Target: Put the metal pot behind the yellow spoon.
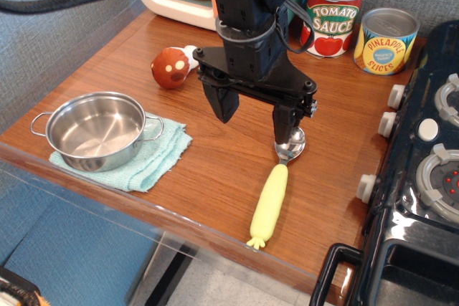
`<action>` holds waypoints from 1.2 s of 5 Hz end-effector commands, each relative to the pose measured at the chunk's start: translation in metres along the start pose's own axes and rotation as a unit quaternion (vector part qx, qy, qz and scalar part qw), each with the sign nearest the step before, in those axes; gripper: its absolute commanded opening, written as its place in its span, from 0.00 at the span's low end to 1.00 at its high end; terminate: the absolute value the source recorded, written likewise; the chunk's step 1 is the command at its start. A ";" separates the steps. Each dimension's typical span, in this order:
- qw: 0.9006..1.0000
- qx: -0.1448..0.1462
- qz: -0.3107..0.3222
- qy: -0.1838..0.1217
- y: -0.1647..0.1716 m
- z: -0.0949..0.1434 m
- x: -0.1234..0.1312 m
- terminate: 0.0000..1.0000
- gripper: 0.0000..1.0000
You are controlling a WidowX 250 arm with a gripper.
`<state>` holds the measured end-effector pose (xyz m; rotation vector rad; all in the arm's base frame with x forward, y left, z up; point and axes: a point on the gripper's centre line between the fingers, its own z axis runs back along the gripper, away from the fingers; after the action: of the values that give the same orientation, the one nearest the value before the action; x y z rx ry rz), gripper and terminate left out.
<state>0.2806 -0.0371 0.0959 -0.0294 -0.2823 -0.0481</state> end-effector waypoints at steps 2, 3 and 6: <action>0.999 -0.049 0.007 -0.003 0.038 0.001 -0.016 0.00 1.00; 0.999 -0.035 0.022 -0.004 0.071 0.002 -0.027 0.00 1.00; 0.999 0.041 -0.005 0.017 0.125 -0.006 -0.039 0.00 1.00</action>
<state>0.2486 0.0891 0.0669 0.0453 -0.2228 -0.0394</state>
